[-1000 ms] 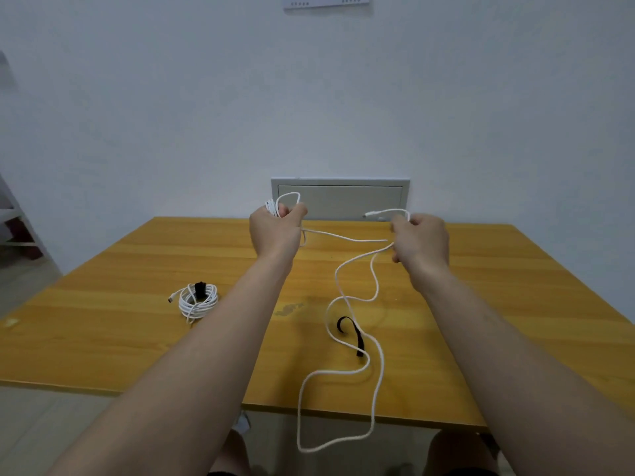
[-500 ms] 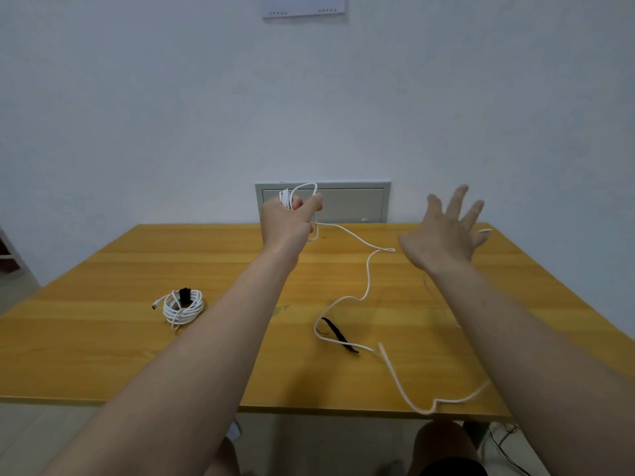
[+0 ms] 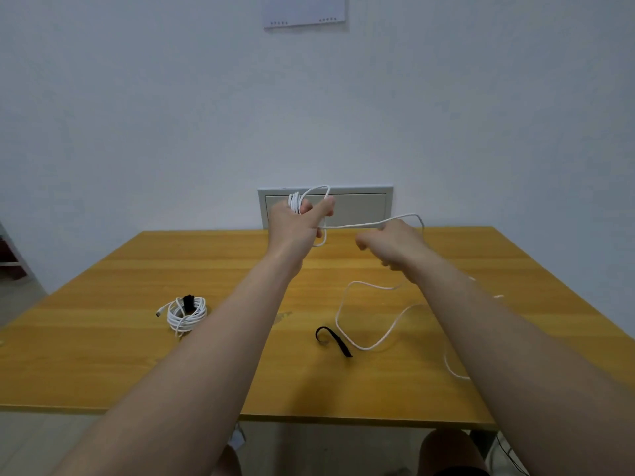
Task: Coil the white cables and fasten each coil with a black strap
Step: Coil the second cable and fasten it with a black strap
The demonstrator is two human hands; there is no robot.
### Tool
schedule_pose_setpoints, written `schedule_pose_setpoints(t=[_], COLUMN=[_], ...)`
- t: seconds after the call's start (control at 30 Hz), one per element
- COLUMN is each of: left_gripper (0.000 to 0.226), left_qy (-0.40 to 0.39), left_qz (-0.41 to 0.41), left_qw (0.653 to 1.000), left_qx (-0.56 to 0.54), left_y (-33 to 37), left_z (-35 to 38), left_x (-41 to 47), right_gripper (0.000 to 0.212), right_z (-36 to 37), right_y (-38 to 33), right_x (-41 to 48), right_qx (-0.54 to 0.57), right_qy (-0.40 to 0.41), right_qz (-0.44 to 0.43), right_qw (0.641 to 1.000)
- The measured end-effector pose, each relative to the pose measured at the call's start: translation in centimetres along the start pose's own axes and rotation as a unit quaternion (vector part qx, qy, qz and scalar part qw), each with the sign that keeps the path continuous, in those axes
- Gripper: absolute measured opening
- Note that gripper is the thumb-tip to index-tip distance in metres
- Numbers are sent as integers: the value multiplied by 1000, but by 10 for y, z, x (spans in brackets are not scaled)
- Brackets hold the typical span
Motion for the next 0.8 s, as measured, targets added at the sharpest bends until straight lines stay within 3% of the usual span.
schedule_pose_setpoints(t=[0.07, 0.13, 0.33, 0.5, 0.6, 0.7, 0.8], left_gripper=[43, 44, 57, 51, 43, 35, 39], left_qy=[-3, -1, 23, 6, -15, -63, -106], left_qz=[0, -2, 2, 4, 1, 10, 6], left_qw=[1000, 1000, 1000, 998, 996, 993, 988], left_qx=[3, 7, 21, 66, 93, 97, 111], left_y=[-3, -6, -6, -9, -13, -17, -21], left_z=[-2, -5, -11, -4, 0, 5, 11], left_x=[1, 1, -1, 1, 3, 2, 3], right_gripper=[30, 29, 35, 28, 19, 15, 6], right_z=[15, 17, 0, 2, 10, 14, 18], right_y=[-2, -1, 30, 48, 52, 54, 54], right_x=[3, 9, 10, 5, 10, 15, 16], right_qx=[239, 375, 470, 553, 576, 566, 481], right_qy=[0, 54, 243, 306, 285, 263, 215], right_qz=[31, 30, 78, 122, 125, 125, 124], right_qw=[971, 925, 845, 765, 755, 772, 841])
Point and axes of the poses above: each hand's wrist, its own x-axis towards the middle knuckle, its own z-axis out of the palm, y = z × x, the point moved 8 cm from there along x, towards the middle knuckle, and after that the axes turned 15 degrees about -z, right-handed, at the moved point
